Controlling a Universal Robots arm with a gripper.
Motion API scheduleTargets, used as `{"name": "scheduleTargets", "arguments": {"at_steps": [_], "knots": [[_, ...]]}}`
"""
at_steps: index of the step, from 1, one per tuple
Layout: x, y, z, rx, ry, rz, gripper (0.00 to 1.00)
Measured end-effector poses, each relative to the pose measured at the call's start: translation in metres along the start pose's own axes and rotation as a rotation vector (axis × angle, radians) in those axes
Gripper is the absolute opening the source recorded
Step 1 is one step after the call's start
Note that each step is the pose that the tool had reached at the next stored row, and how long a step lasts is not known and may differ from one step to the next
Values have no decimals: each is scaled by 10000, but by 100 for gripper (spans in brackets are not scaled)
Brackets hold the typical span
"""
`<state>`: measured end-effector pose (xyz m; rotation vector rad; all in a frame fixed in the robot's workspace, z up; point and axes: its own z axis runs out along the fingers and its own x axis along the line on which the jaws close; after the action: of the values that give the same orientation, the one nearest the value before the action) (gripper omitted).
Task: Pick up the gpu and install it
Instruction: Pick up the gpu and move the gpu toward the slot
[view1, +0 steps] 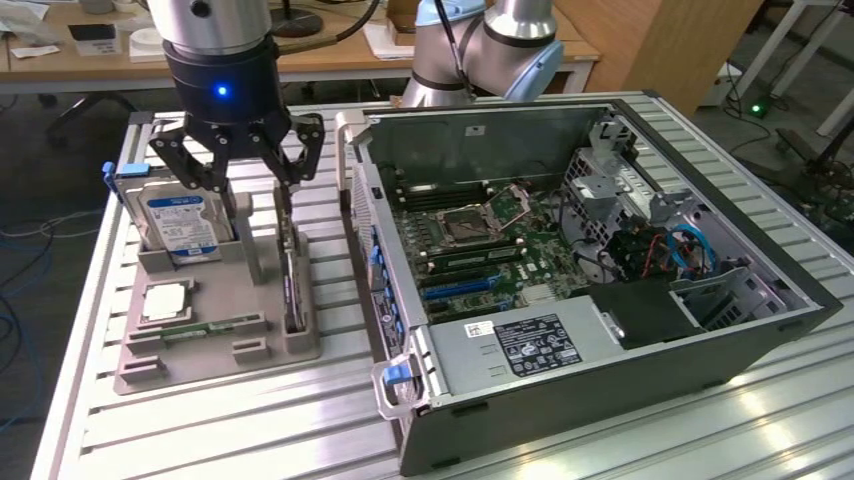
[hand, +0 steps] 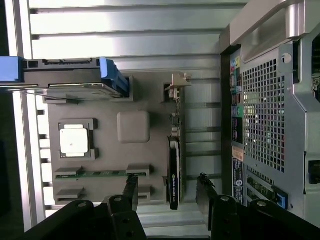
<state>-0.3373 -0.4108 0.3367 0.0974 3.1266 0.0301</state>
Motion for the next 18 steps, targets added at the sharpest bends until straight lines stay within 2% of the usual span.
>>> {"name": "scheduleTargets", "arguments": {"at_steps": [3, 8, 18], "knots": [[-7, 0, 21, 9, -2, 1, 59], [-24, 0, 59, 66, -5, -2, 59], [-47, 7, 134, 86, -2, -217, 59]]}}
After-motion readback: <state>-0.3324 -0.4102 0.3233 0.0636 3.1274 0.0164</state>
